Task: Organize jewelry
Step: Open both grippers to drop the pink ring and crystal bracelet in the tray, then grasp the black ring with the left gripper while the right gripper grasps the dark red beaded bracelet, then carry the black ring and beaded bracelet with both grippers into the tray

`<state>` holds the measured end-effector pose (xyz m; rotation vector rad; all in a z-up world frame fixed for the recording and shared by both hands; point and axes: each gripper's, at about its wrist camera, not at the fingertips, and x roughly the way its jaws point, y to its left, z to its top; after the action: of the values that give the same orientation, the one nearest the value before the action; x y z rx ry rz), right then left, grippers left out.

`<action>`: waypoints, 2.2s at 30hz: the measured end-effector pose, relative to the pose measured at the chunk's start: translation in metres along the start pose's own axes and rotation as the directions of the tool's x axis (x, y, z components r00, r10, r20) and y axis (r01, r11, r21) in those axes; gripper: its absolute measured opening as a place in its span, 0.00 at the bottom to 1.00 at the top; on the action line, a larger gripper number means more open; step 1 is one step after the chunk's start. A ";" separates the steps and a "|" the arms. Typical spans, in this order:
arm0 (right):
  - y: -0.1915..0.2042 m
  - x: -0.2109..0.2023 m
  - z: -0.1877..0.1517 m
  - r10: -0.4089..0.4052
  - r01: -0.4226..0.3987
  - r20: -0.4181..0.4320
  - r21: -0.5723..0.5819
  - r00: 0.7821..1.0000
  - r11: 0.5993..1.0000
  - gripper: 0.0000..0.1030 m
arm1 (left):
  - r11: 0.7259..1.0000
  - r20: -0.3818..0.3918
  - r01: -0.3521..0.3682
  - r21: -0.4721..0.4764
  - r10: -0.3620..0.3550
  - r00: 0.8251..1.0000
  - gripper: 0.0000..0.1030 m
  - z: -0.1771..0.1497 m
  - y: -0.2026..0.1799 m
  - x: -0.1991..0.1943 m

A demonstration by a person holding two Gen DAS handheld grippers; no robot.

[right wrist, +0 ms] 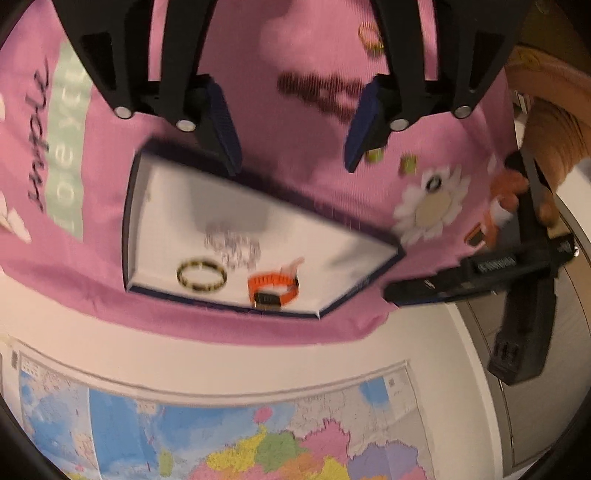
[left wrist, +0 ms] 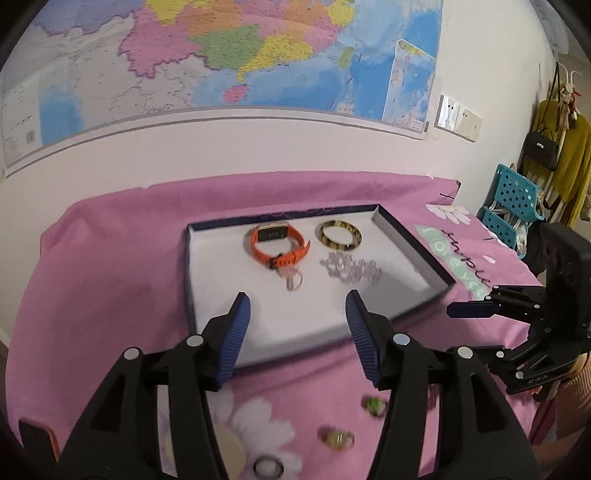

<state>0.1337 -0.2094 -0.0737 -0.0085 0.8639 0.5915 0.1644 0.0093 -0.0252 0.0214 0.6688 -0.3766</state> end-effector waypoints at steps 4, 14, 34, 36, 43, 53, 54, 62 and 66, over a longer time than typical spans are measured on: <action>0.005 0.002 -0.015 -0.009 0.009 -0.024 0.000 1.000 1.000 0.59 | 1.000 0.002 -0.016 -0.017 0.016 1.000 0.54 -0.019 0.008 -0.019; 0.018 0.011 -0.028 -0.021 0.019 -0.060 -0.020 0.998 1.000 0.61 | 0.999 -0.018 -0.036 -0.026 0.036 0.999 0.56 -0.058 0.015 -0.041; 0.034 0.023 -0.026 -0.124 0.116 -0.091 -0.093 0.988 0.989 0.42 | 0.996 -0.211 -0.057 0.065 0.070 0.975 0.39 -0.099 0.004 -0.014; 0.033 0.022 -0.026 -0.124 0.116 -0.089 -0.092 0.988 0.989 0.36 | 0.997 -0.216 -0.045 0.062 0.058 0.975 0.39 -0.100 0.004 -0.014; 0.032 0.019 -0.026 -0.103 0.096 -0.086 -0.079 0.991 0.992 0.10 | 0.998 -0.218 -0.042 0.049 0.052 0.975 0.22 -0.101 0.005 -0.014; 0.022 0.003 -0.023 -0.032 0.032 -0.027 0.014 0.999 0.999 0.08 | 0.999 -0.205 -0.038 0.037 0.044 0.978 0.22 -0.100 0.003 -0.017; 0.022 0.001 -0.022 -0.028 0.028 -0.021 0.018 0.999 0.999 0.08 | 0.999 -0.205 -0.036 0.037 0.043 0.978 0.22 -0.101 0.003 -0.017; 0.021 -0.012 -0.012 -0.014 0.014 0.031 0.031 0.999 0.999 0.08 | 0.999 -0.180 -0.032 0.028 0.036 0.983 0.22 -0.096 0.003 -0.024; 0.020 -0.016 -0.008 -0.001 -0.001 0.052 0.038 0.999 0.999 0.08 | 0.999 -0.161 -0.025 0.028 0.030 0.986 0.22 -0.092 0.002 -0.028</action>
<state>0.1105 -0.2024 -0.0626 0.0408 0.8246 0.5728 0.0901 0.0335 -0.0806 0.0861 0.8234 -0.3593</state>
